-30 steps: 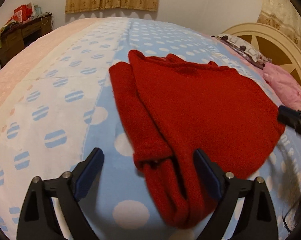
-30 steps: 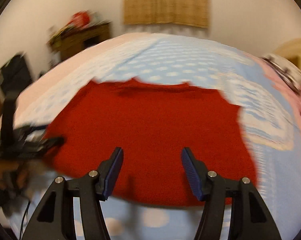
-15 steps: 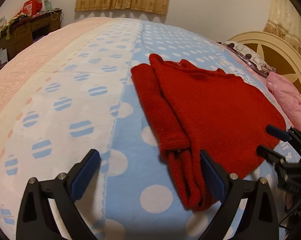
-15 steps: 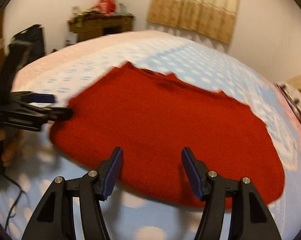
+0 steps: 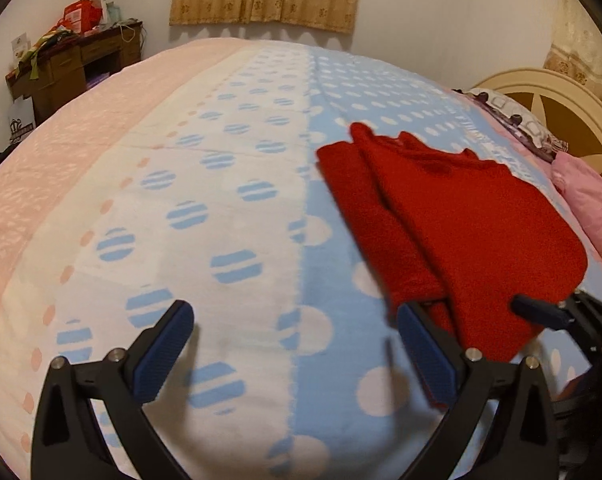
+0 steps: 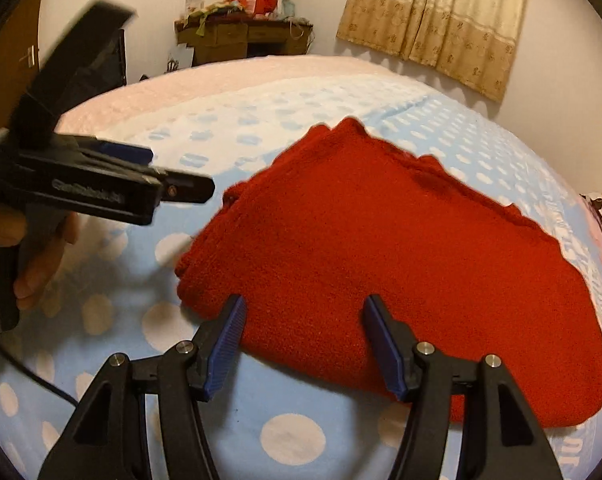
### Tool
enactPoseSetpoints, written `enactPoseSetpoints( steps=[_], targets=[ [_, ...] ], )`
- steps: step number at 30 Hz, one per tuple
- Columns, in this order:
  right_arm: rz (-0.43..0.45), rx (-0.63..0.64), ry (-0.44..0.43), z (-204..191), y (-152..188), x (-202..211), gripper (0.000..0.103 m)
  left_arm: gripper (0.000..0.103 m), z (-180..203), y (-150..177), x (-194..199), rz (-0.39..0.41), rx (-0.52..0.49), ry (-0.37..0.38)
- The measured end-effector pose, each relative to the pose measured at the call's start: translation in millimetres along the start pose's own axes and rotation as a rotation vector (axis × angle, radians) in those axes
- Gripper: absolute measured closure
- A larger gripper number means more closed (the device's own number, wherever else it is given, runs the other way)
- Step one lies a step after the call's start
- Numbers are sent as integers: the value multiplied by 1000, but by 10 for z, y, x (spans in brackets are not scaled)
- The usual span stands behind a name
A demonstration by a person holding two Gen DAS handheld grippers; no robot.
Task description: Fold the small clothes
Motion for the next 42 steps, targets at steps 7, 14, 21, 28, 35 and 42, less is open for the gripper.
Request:
enactPoseSetpoints(
  steps=[7,14,21,28,35,42],
  targets=[
    [31,185,65,-380,128,-29,40,0,-60,-57,-94,-24,-8,3],
    [56,206,109,-385,175,-47,40,0,-74,-166,-173,-35,-12,32],
    [73,182,129,-301,155,-54,40,0,-88,-296,-295,-30,49,137],
    [98,240,160,-418,171,-52,41,0,-81,-519,-339,10,113,263],
    [106,277,201,-454,126,-131,43,1,-68,-712,-538,-3,164,333],
    [120,300,204,-489,80,-155,63,2,-59,-791,-722,-17,171,332]
  ],
)
Point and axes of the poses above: each gripper's, at about its wrist camera, not at the fingertips, and x roughly against the way its jaws point, z to its right, y to its underside, the point moved 1 cm from there along -x, roughly the way its jaws point, and after that the axes turned 12 degrees about -x, right-handed, at the moved point
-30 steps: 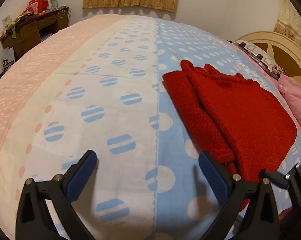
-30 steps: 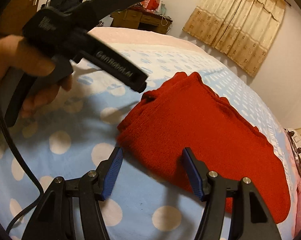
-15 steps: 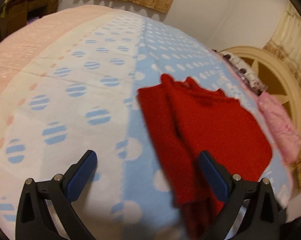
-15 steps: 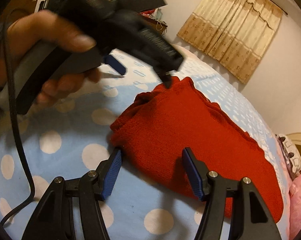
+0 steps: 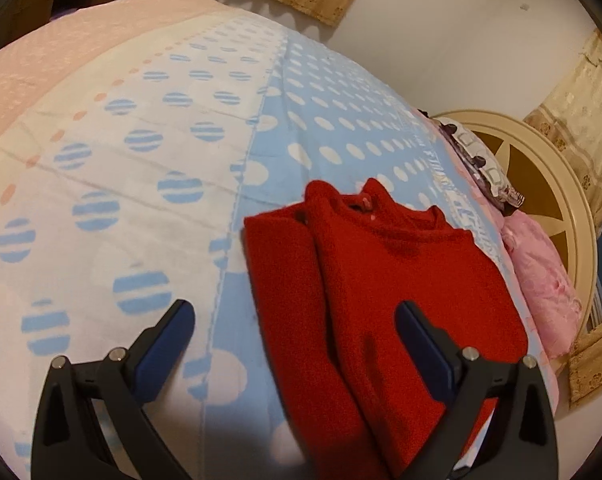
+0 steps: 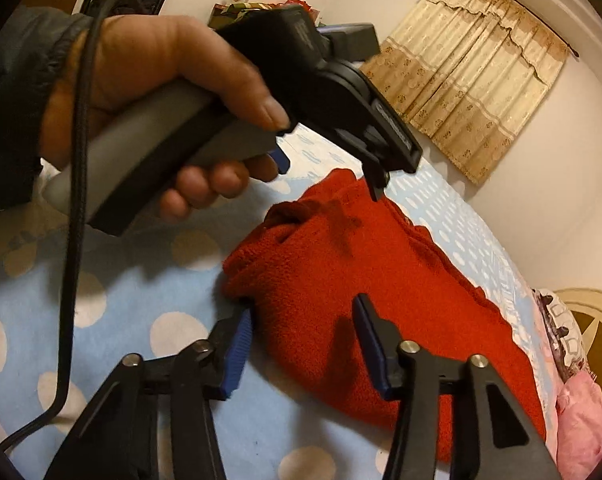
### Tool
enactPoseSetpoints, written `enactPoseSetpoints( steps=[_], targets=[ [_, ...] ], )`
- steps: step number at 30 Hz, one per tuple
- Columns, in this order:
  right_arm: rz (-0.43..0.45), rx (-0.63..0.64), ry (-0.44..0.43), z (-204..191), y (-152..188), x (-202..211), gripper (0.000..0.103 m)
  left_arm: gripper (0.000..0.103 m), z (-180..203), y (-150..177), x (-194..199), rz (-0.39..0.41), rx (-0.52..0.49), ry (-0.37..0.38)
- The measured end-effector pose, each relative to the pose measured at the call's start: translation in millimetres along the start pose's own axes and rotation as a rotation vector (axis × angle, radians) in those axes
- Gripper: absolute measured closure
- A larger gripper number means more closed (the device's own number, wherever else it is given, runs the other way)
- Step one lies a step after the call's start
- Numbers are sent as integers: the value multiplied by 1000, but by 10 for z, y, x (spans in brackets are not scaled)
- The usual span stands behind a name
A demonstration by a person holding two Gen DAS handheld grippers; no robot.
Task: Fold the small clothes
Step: 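Grasp the folded sweater side with both grippers and fold it over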
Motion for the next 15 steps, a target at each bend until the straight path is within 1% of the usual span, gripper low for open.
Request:
enactPoseSetpoints(
  steps=[1,2,3,4,5,6,7,8,9,10,11,12,15],
  targets=[
    [1,-2,-4,-3,-11,3,68,2,-7,-9,-11,0,-5,-1],
    [3,-5,-5,5,-16,1,70,2,-7,-19,-23,-2,-10,-3],
    [4,-10,-8,13,-16,1,75,3,-10,-30,-33,-2,-15,-1],
    [3,-13,-10,13,-10,5,78,7,-19,-38,-39,-3,-19,-2],
    [3,-19,-14,25,-8,7,79,10,-22,-44,-45,-5,-24,-7],
    [3,-24,-18,36,-10,10,80,20,-30,-50,-51,-6,-32,-12],
    [3,-29,-21,48,-12,15,81,33,-38,-60,-58,-8,-35,-11],
    [3,-32,-23,57,-14,18,81,42,-58,-67,-62,-6,-31,-2],
    [2,-35,-25,58,-15,22,83,67,-79,-72,-82,-13,-22,25],
    [0,-42,-30,74,-18,27,84,82,-103,-69,-114,-28,0,65],
    [-1,-50,-36,89,-20,36,84,83,-122,-73,-118,-22,22,82],
    [-1,-63,-43,114,-25,42,85,88,-143,-74,-111,-11,43,90],
    [-2,-109,-69,211,-39,73,88,91,-150,-74,-94,4,73,117]
  ],
)
Point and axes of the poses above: each gripper's, at about its wrist camera, not at the fingertips, and x roughly against the way its jaws point, z to its right, y to its underside, the point moved 1 cm from there along -x, roughly the way its jaws point, and after that the axes turned 12 degrees about -x, right-handed, at the moved point
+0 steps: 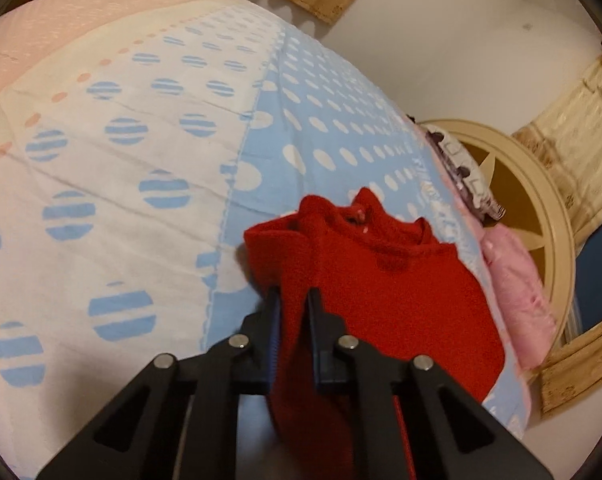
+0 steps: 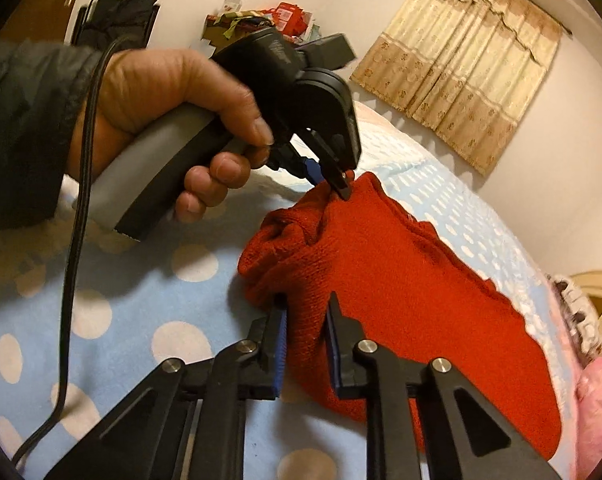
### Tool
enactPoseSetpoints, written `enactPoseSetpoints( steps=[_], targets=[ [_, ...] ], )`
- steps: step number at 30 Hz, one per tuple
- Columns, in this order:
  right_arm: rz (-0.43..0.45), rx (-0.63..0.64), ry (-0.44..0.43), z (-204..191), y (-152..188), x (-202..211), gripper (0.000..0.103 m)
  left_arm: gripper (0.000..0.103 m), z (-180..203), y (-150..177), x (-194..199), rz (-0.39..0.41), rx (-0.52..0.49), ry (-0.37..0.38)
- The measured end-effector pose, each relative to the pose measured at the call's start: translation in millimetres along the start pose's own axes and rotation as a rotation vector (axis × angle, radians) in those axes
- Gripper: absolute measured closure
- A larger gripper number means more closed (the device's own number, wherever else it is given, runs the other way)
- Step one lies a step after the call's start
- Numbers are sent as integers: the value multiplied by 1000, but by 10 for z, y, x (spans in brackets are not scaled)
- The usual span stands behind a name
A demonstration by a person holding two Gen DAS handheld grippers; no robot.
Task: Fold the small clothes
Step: 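Grasp the folded sweater side with both grippers and fold it over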
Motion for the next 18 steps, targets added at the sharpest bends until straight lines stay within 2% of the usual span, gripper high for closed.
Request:
enactPoseSetpoints(
  steps=[8,18],
  targets=[
    [32,-118,-24,292,-64,153,89,93,128,-125,65,31,19,57],
    [88,-277,-14,799,-48,404,90,93,637,-409,32,95,-44,111]
  ],
)
Point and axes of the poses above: each gripper's, at about its wrist camera, not at the fingertips, and x roughly against the way its jaws point, z to its right, y to its underside, the point moved 1 cm from there along -x, roughly the way its jaws point, and after that the axes turned 12 degrees about -x, right-handed, at the moved point
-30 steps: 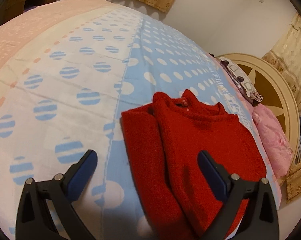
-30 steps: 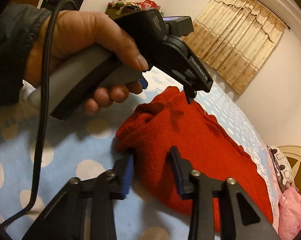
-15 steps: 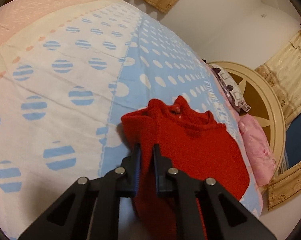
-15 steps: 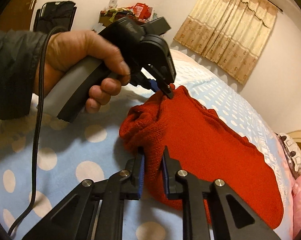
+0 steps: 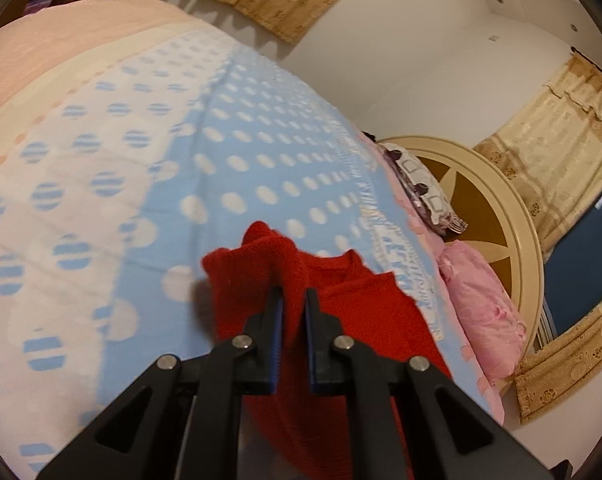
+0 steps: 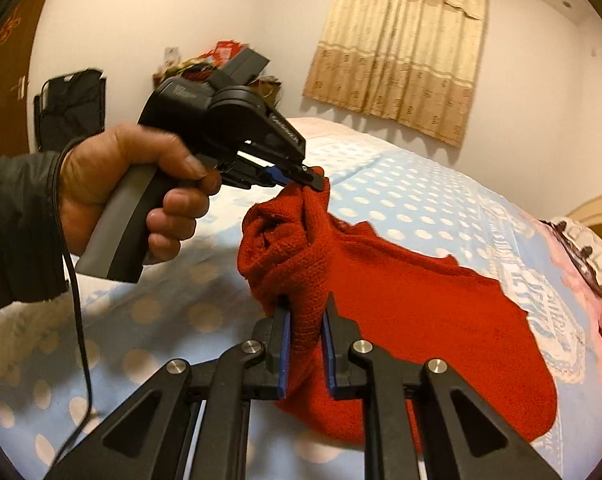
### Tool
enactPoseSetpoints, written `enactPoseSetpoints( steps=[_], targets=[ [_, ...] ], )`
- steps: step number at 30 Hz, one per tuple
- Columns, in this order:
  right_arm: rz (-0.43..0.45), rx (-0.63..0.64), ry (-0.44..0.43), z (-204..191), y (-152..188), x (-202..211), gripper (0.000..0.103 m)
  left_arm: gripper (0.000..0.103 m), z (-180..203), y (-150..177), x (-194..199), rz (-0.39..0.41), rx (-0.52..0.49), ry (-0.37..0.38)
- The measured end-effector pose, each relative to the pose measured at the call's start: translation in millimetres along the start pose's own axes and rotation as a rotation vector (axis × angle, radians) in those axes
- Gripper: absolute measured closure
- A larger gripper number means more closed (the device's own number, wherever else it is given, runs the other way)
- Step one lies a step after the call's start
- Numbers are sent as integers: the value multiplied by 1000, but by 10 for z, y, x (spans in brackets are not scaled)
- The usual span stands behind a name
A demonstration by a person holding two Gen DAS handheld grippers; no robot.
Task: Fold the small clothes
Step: 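Grasp the folded sweater side with both grippers and fold it over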
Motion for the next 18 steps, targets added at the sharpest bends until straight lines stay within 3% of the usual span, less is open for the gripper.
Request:
enactPoseSetpoints(
  steps=[18],
  targets=[
    [36,-323,40,965,51,315,91,94,1030,-318,-775,-70,-159,68]
  ],
)
Point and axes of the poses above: each gripper's, at about its wrist camera, not at the fingertips, and x roughly against the way its jaws point, z to its right, y to its underside, the point moved 1 cm from there along -x, roughly the way its jaws point, and after that the axes turned 12 degrees about -x, right-handed, at the moved point
